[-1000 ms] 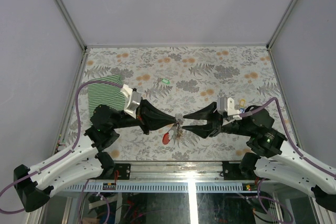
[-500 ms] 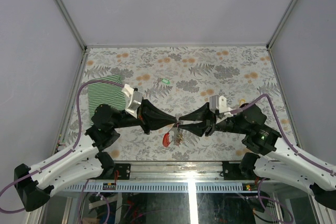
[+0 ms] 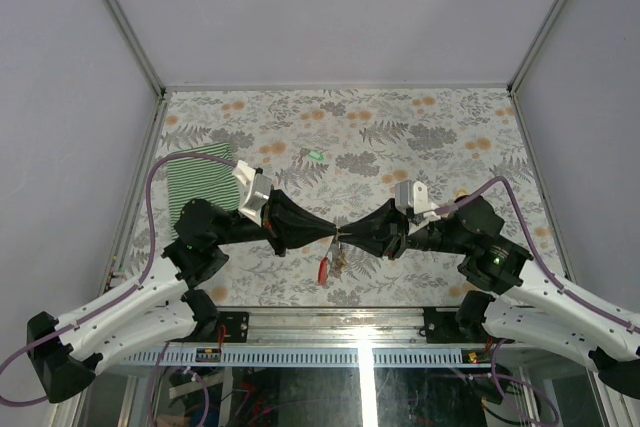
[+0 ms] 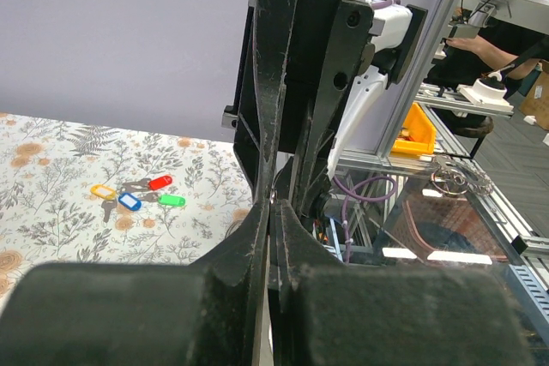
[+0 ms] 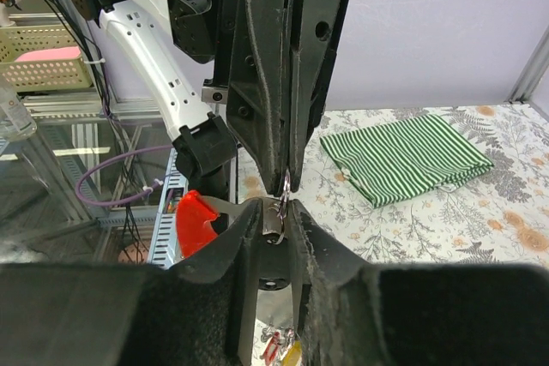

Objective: Put the keys on the keyring

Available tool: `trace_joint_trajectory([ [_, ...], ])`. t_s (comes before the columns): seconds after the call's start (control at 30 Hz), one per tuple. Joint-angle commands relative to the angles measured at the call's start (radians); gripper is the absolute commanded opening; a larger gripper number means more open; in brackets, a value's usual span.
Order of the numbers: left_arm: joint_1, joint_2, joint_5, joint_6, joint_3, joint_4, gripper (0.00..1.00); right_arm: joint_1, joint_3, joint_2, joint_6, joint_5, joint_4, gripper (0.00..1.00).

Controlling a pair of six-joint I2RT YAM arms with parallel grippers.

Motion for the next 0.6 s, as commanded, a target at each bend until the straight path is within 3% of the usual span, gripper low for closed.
trace_joint_trajectory([
  [0.0,-0.003,-0.005,-0.005,0.005,0.047,0.057,0.0,0.006,0.024,0.007,0.011,-0.018,0.058,0.23],
  [0.33,-0.004,-0.004,-0.01,0.008,0.048,0.052,0.0,0.006,0.029,0.012,0.016,-0.02,0.062,0.15],
  [0.57,-0.004,-0.006,-0.017,0.012,0.049,0.042,0.0,0.006,0.049,0.017,0.02,-0.026,0.047,0.01],
])
